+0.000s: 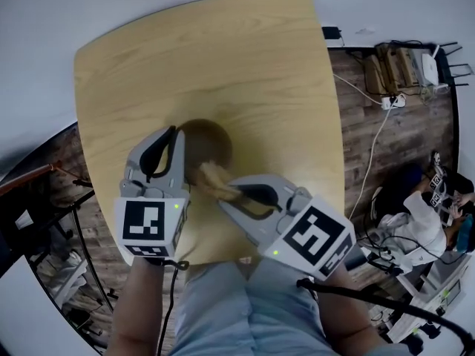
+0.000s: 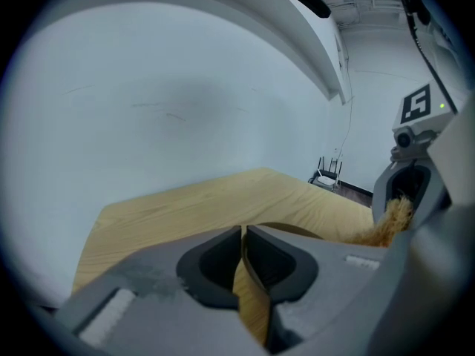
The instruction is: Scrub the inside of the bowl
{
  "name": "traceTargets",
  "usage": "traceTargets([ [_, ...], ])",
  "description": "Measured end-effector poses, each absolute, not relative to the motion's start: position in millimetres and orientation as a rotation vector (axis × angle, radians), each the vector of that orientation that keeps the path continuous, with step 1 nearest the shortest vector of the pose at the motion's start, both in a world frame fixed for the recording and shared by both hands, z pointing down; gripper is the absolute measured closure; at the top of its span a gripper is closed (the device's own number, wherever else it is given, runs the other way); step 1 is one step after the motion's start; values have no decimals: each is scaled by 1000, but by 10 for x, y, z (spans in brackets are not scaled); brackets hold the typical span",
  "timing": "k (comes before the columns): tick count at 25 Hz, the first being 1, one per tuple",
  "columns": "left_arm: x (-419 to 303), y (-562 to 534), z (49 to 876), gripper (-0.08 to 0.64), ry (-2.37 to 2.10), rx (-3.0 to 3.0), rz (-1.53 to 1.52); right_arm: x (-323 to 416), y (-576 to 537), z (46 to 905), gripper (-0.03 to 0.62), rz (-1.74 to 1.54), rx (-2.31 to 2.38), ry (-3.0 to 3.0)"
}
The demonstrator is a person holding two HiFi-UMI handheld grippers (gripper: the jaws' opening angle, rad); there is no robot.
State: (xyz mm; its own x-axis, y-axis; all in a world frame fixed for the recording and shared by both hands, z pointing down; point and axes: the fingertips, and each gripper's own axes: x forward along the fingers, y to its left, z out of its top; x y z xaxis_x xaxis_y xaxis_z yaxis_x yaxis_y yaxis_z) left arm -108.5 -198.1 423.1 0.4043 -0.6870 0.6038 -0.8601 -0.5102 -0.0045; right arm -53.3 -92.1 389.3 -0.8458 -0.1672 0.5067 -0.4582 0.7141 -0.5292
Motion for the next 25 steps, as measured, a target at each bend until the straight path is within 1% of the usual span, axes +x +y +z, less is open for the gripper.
traceTargets([
  [8, -1115, -1959, 4249, 517, -1417, 2318, 751, -346, -703, 3627, 534, 944, 515, -2572],
  [25, -1114, -1443, 4033, 511, -1550, 2258, 695, 116, -483, 3425, 532, 797, 661, -2604],
])
